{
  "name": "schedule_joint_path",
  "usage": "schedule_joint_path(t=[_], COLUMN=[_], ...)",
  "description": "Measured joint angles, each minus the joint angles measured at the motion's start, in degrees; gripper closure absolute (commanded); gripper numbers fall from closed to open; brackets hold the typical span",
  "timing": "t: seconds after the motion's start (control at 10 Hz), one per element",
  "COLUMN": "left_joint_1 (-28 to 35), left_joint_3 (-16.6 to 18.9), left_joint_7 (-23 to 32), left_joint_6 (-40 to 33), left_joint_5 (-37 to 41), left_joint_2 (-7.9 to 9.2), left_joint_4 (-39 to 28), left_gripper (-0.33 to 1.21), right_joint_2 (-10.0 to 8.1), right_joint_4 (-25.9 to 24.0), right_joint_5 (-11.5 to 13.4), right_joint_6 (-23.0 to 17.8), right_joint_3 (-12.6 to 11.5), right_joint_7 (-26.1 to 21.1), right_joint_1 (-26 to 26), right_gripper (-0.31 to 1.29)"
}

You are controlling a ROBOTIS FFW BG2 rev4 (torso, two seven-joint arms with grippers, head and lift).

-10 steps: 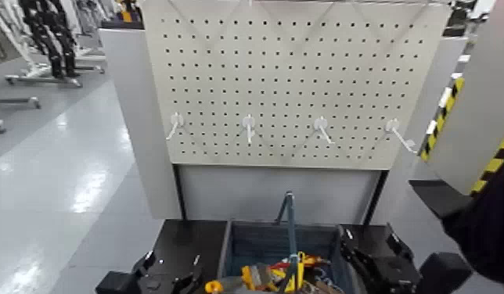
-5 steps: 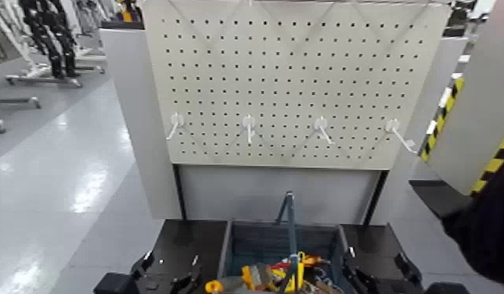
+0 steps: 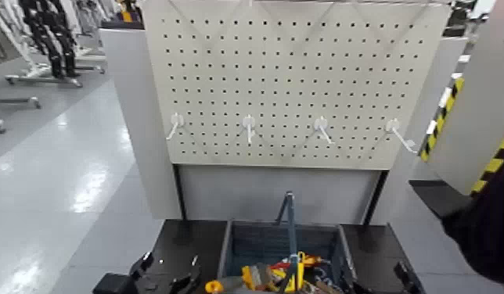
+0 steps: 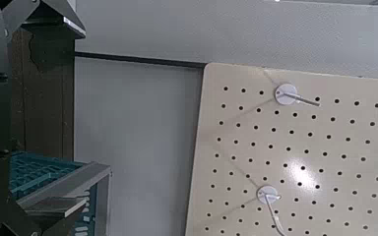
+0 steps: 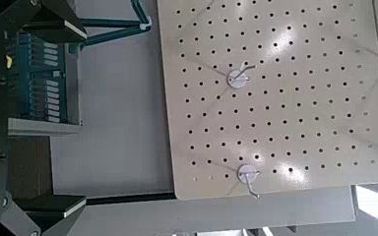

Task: Put the yellow roller into the crate.

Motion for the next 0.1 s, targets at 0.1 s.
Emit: schedule_joint_path(t=[0.1], left_joint_1=[0.00], left_joint_3=[0.00], left_joint_7=[0.00], left_joint_6=[-0.01], left_joint_5=[0.00], left_joint_2=[-0.02], left_joint_4=[0.05], left_gripper=[0.11], right_joint_2=[0.03], right_joint_4=[-0.02], right_joint_5=[0.12], right_joint_6=[0.19], right_joint_3=[0.10], right_joint_7=[-0.11], right_joint_1=[0.14], right_gripper=[0.14])
